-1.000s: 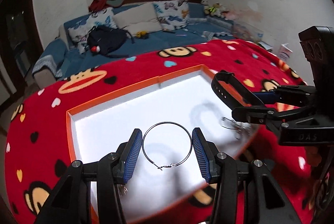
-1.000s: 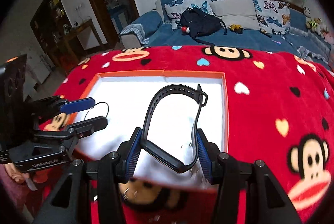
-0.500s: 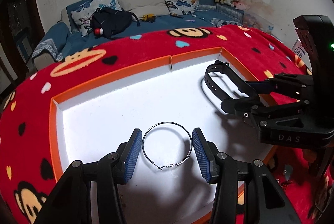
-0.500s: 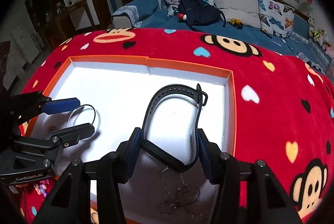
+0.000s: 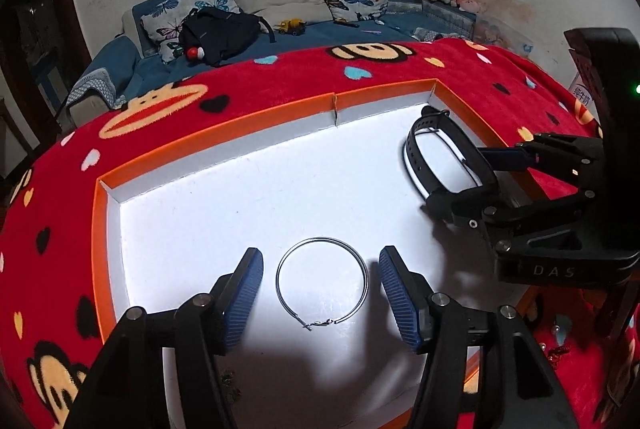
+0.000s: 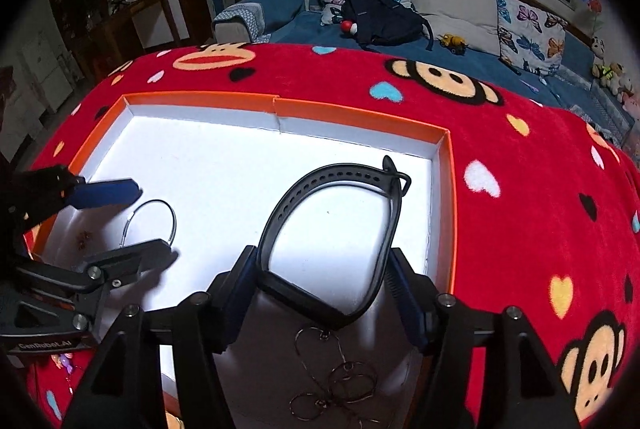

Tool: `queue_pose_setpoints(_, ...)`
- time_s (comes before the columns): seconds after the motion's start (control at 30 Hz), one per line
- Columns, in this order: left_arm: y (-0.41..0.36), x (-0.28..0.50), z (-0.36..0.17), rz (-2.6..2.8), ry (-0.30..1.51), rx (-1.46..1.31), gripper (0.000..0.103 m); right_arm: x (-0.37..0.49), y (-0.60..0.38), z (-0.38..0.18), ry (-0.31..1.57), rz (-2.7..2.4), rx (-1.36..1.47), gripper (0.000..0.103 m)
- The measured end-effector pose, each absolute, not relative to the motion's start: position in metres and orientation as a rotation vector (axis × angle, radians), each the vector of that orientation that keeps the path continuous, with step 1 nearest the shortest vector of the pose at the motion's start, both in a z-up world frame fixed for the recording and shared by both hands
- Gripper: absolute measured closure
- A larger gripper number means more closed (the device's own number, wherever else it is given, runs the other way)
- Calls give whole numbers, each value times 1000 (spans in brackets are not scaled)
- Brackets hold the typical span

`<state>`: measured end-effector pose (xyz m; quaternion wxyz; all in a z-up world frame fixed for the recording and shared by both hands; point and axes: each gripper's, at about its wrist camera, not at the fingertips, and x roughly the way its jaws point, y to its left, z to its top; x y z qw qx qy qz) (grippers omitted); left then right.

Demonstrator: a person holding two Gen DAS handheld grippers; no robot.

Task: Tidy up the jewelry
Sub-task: 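Open both grippers to set the hoops and watch band in the tray, then grasp the colorful beaded bracelet with the left gripper while the right gripper grasps the red tassel earring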

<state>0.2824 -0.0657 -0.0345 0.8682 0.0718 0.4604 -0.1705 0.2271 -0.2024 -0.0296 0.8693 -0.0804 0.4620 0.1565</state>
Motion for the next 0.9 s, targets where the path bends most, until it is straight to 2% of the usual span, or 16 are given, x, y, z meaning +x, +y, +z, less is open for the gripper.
queue_pose_setpoints(0.2,-61,278,-23,-340,941,144,32,221,-203,-18,937,332,-159,31)
queue_pose_setpoints(0.3,-56,270,-9,-326,905,134,20,212,-204,-6,909,336,-164,31)
queue_pose_setpoints(0.53,-44,236,24,-312,835,145,17,181,-210,15,878,347,-148,31)
queue_pose_setpoints(0.63,-38,216,34,-308,817,149,13,164,-211,20,868,349,-144,31)
queue_pose_setpoints(0.9,-13,159,45,-286,797,139,13,110,-219,19,884,390,-89,31)
